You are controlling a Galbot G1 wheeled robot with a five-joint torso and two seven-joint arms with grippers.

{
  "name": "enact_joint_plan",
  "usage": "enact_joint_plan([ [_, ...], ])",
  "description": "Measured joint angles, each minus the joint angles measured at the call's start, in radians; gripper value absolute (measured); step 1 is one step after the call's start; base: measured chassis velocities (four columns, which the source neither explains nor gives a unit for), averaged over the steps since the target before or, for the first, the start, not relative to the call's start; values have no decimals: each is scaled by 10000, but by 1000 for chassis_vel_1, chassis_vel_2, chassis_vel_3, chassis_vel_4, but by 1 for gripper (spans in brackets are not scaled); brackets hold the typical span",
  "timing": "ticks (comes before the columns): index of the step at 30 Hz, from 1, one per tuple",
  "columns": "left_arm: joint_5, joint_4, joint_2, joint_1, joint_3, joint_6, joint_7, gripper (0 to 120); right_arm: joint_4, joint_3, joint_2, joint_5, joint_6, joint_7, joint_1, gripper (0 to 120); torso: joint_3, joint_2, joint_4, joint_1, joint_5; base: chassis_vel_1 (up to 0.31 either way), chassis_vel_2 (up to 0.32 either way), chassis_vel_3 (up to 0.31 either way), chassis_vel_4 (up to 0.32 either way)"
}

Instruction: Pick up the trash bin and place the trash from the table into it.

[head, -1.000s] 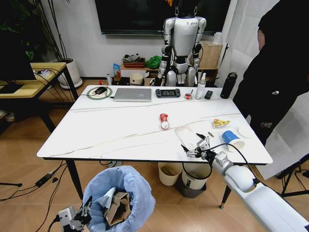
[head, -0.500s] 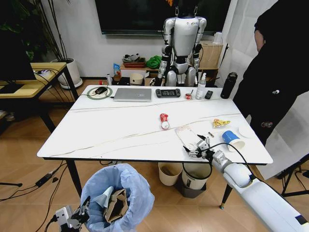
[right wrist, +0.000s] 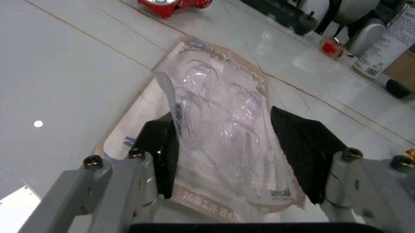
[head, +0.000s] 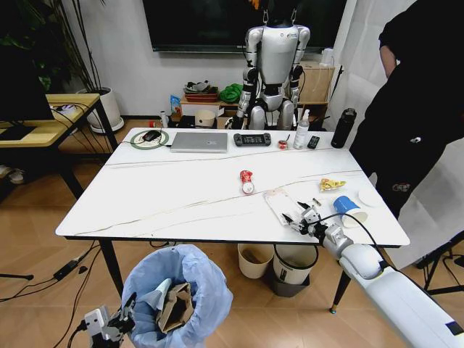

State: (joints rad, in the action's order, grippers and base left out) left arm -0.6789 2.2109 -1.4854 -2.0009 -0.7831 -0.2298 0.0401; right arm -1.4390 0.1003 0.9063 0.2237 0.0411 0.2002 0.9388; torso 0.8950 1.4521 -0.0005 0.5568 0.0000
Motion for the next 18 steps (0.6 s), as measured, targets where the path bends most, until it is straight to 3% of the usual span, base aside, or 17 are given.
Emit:
enact_joint_plan([
  [12, 145, 117, 119, 71, 97, 24, 17, 0, -273, 176, -40, 87, 152, 37, 227, 4, 0, 0, 0, 0, -1, 0, 0, 0, 0],
  [18, 52, 173, 210, 142, 129, 0, -4, 0, -403, 264, -71, 274, 169, 44, 363, 0, 0, 0, 0, 0, 0, 0, 0, 0, 0],
])
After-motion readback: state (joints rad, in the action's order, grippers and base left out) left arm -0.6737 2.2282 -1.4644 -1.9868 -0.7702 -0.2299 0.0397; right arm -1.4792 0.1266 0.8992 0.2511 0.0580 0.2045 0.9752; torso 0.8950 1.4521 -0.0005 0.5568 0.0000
